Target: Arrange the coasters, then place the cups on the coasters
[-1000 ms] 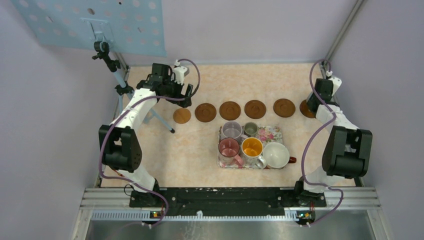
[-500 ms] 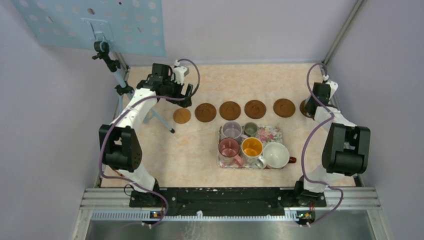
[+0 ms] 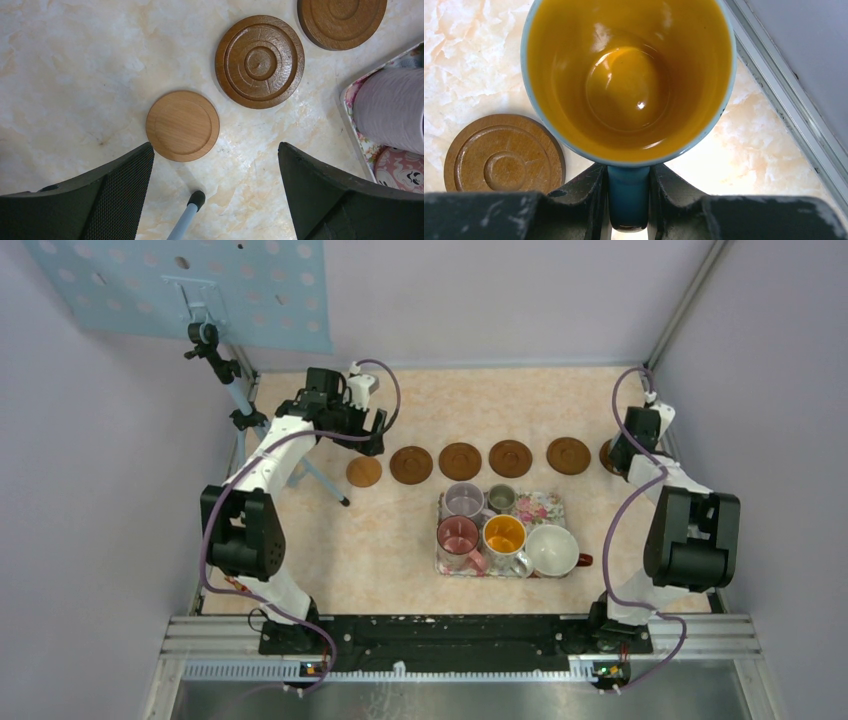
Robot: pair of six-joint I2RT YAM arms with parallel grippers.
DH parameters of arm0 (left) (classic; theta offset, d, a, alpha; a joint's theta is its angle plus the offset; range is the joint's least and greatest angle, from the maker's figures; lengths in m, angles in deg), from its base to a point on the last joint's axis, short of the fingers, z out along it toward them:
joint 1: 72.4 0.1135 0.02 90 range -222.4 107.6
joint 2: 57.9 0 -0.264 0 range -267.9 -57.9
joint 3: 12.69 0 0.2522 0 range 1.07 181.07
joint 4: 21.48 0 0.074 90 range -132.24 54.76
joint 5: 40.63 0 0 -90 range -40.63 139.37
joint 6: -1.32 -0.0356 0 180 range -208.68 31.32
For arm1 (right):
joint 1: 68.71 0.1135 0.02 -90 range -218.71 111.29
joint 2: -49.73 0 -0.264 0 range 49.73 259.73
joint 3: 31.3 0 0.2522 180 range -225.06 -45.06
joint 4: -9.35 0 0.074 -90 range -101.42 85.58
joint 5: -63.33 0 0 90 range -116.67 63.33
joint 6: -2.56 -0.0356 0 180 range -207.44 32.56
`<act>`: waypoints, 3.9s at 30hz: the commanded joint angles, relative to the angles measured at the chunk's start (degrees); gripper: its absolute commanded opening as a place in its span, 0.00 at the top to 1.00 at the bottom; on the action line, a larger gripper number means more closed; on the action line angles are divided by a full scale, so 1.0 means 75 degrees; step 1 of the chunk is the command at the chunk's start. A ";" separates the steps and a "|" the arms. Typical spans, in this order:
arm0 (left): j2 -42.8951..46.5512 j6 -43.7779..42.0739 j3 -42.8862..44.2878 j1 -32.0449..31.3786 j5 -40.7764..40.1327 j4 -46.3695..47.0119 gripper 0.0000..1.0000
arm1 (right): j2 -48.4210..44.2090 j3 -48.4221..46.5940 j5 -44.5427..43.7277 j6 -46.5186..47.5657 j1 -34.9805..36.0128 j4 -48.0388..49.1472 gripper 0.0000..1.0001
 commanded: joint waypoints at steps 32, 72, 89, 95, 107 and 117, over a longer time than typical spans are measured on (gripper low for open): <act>0.0576 -0.0182 -0.0311 0.0010 0.0633 0.0351 0.01 | -0.2380 -0.1120 0.2425 0.1815 0.0118 -0.2288 0.19; 0.0313 -0.0225 -0.0357 0.0009 0.0882 0.0430 0.01 | -0.4515 0.1335 0.5295 1.2415 0.1579 -0.8861 0.34; 0.0196 -0.0263 -0.0352 0.0015 0.0835 0.0436 0.01 | -0.4713 0.2157 0.5646 1.1887 0.1676 -0.7143 0.52; 0.0133 -0.0261 -0.0346 0.0009 0.0867 0.0454 0.01 | -0.4747 0.2059 0.5561 1.1661 0.1676 -0.7238 0.82; 0.0058 -0.0277 -0.0319 0.0018 0.0906 0.0530 0.01 | -0.5520 0.1261 0.5576 1.1129 0.1665 -0.7639 1.00; 0.0047 -0.0291 -0.0322 0.0022 0.0900 0.0546 0.01 | -0.5657 0.0733 0.5552 0.9448 0.1609 -0.6879 1.00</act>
